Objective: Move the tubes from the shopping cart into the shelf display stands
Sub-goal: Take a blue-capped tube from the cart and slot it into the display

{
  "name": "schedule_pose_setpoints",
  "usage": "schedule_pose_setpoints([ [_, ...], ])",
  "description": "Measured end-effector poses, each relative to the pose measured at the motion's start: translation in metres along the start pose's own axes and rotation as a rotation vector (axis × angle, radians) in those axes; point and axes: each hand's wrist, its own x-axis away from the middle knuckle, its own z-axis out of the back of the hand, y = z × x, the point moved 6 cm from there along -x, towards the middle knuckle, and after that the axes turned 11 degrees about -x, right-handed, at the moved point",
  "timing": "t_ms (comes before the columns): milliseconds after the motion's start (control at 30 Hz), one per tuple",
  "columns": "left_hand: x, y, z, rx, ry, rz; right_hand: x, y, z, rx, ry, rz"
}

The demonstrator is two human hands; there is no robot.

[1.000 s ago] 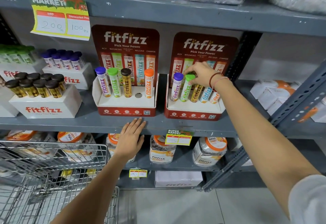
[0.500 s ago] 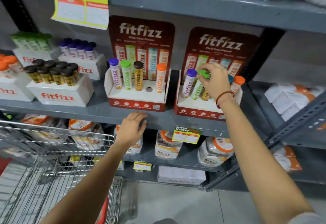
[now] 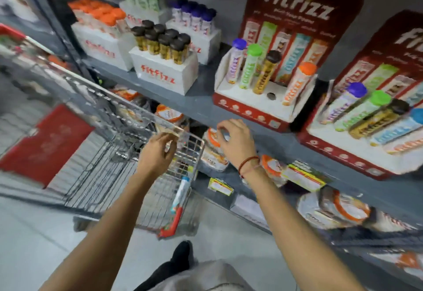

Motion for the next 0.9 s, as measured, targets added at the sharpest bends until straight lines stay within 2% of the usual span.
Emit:
schedule_pose_setpoints([
  [200, 0.052, -0.079, 0.01, -0.075, -0.037, 0.284, 0.007, -0.012, -0.114, -0.033, -0.348, -0.018],
  [300, 0.076, -0.1, 0.009, -0.107, -0.04, 0.358, 0.016, -0.005, -0.165, -0.012, -0.519, -0.046],
  [533, 0.115, -0.136, -0.005, -0.232, -0.113, 0.448, 0.038, 0.058, -0.265, 0.188, -0.903, -0.32],
  [733, 0.121, -0.148, -0.023, -0.269, -0.146, 0.472, 0.049, 0.102, -0.316, 0.322, -0.999, -0.536],
  [900, 0.118, -0.153, -0.028, -0.349, -0.105, 0.505, 0.063, 0.125, -0.342, 0.357, -0.953, -0.708],
])
